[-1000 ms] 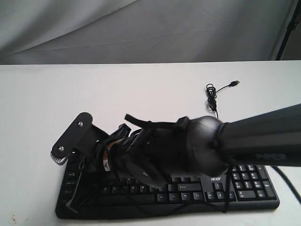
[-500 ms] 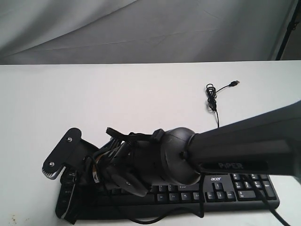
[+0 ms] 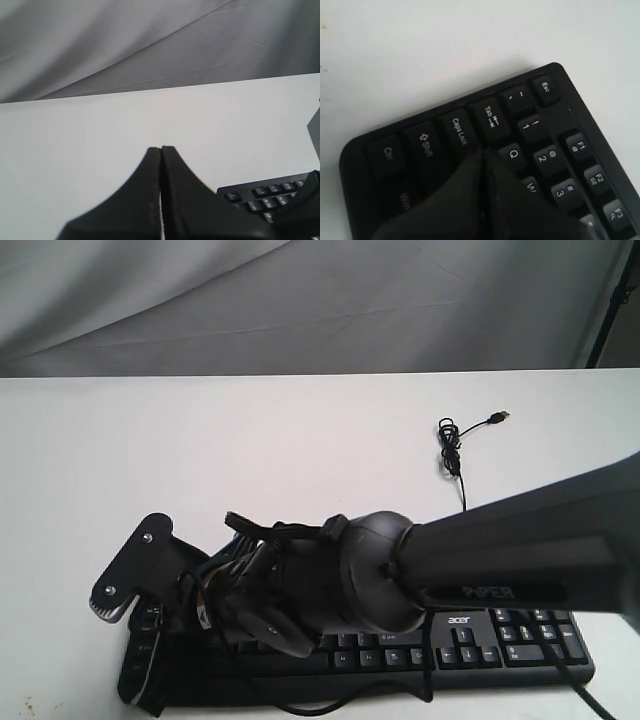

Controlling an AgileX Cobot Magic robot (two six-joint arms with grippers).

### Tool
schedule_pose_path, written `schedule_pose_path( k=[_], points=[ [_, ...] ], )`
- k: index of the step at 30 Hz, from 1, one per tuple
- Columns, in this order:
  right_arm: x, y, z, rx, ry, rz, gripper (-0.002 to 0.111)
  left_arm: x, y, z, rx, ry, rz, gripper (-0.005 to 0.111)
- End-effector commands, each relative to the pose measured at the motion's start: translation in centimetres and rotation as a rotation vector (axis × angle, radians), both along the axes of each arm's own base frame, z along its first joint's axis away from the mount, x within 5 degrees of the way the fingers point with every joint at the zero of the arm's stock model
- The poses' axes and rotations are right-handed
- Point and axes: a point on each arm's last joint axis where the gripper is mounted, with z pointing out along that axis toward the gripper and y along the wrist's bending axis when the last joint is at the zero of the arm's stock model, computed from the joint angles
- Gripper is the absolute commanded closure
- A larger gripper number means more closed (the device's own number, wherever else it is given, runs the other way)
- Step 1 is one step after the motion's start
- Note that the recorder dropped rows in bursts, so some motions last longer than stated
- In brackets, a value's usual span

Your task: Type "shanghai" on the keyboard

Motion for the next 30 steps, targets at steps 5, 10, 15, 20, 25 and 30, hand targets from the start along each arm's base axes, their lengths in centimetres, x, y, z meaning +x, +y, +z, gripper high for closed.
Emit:
schedule_pose_path(
  k=[5, 10, 15, 20, 25, 30],
  points=[
    [0.0, -0.8, 3.2, 0.002, -0.049, 0.024, 0.108, 0.0, 0.0, -0.1, 0.001, -0.005, -0.003, 0.107],
    [-0.3, -4.2, 3.9, 0.024, -0.049, -0.021, 0.108, 0.0, 0.0, -0.1, 0.001, -0.005, -0.003, 0.107],
    [0.1, -8.7, 3.6, 0.074, -0.028, -0.141, 0.108, 0.0, 0.0, -0.1, 0.001, -0.005, -0.003, 0.107],
    [0.5, -9.8, 2.9, 0.067, -0.021, -0.169, 0.108, 0.0, 0.0, -0.1, 0.001, -0.005, -0.003, 0.107],
    [0.8, -10.0, 2.7, 0.057, -0.02, -0.175, 0.108, 0.0, 0.0, -0.1, 0.001, -0.005, -0.003, 0.107],
    [1.0, -10.7, 2.4, 0.018, -0.001, -0.191, 0.108, 0.0, 0.0, -0.1, 0.001, -0.005, -0.003, 0.107]
  ],
)
